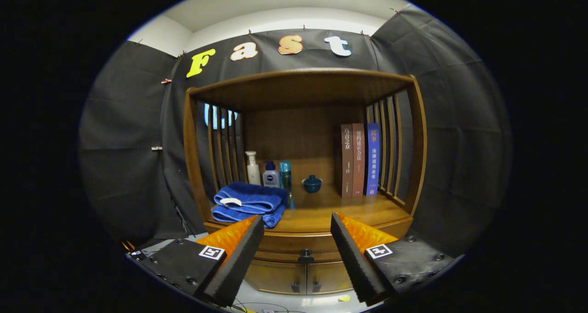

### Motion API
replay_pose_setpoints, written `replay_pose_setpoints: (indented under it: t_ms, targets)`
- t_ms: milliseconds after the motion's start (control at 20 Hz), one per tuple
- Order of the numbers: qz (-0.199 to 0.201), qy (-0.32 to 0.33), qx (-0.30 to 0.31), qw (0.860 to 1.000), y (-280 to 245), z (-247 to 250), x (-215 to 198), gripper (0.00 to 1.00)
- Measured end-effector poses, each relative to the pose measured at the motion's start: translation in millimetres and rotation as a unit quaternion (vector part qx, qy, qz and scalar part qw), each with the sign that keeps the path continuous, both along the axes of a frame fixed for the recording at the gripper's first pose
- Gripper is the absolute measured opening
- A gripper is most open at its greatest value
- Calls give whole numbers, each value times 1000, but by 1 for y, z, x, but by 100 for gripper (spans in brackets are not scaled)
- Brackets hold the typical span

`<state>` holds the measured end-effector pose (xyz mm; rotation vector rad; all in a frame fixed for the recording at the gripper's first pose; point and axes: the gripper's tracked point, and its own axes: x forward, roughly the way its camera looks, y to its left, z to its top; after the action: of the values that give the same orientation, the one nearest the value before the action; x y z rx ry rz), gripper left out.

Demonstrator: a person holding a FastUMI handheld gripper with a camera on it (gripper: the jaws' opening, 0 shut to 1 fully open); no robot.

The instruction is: Pull open the drawer, take out the items inside it, and place them on the countertop above the cabinet.

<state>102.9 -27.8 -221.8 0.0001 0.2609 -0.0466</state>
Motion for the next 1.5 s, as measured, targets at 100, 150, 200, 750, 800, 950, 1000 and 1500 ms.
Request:
replay_pose_setpoints:
  t_ms: [100,150,200,750,800,950,1000,1500]
  targets:
    - [-2,21,6,1000,-3,-29,7,96]
    - [-4,35,9,999,-4,-46,11,96]
    - [-6,48,12,999,-6,-62,14,96]
    - [-22,142,11,989,-27,-188,47,97]
    - [-22,150,13,988,-28,-196,49,97]
    - [-23,162,16,986,-31,-211,52,93]
    - [-24,162,16,986,-32,-214,54,90]
    - [-7,180,8,984,-27,-224,57,32]
